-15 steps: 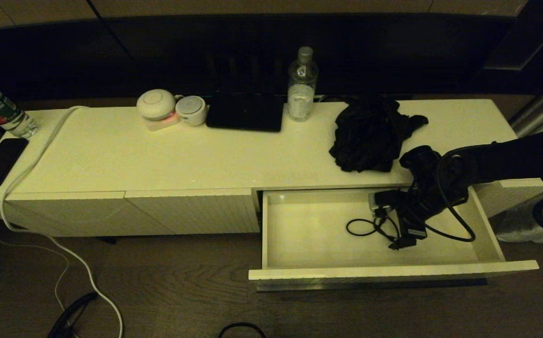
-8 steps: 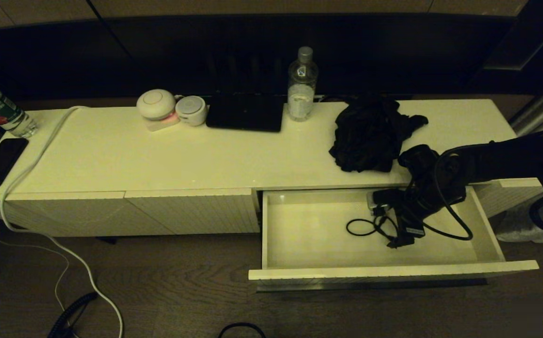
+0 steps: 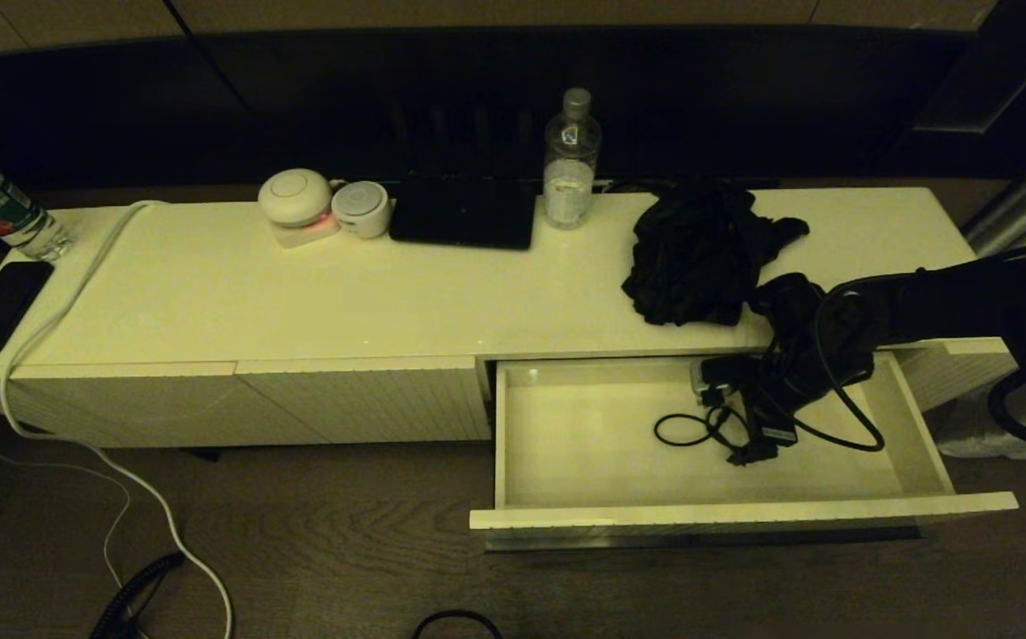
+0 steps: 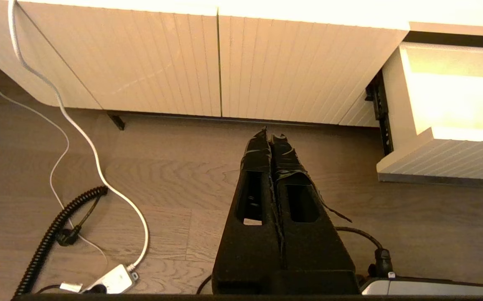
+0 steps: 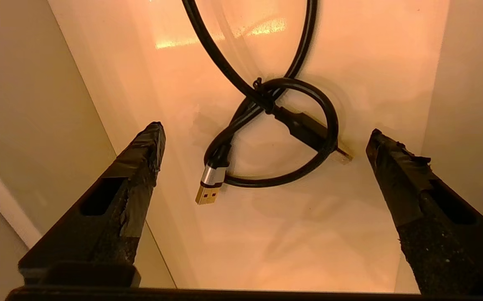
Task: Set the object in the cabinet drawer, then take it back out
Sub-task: Take the data cable out of the drawer and put it on the table
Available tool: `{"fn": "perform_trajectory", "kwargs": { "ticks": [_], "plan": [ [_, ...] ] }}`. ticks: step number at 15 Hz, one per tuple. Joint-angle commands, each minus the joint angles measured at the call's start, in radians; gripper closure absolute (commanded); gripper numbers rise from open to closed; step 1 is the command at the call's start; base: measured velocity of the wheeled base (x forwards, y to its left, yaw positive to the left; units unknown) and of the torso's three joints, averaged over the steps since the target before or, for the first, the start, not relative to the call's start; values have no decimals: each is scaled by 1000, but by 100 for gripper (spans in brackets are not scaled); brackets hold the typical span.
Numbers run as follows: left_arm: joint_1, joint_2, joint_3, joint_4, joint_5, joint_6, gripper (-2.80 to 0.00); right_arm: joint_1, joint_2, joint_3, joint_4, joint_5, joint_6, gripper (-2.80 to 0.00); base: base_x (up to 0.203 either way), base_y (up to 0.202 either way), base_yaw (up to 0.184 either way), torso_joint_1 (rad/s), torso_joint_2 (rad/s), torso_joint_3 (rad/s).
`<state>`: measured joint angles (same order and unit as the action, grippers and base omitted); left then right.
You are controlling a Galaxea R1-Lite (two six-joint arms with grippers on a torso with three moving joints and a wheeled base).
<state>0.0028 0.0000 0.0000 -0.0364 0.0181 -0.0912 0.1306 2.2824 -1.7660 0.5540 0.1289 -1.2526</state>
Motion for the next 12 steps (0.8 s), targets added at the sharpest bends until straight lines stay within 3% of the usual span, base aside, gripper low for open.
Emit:
{"fn": "perform_trajectory", "kwargs": {
  "ticks": [1,12],
  "plan": [
    [0,-2,0,0,0,-1,0,0,8,-3,1,3,-5,-280,0,0,0,0,0,0],
    [0,-2,0,0,0,-1,0,1,24,-15,-2,6,14,-280,0,0,0,0,0,0]
  ]
}}
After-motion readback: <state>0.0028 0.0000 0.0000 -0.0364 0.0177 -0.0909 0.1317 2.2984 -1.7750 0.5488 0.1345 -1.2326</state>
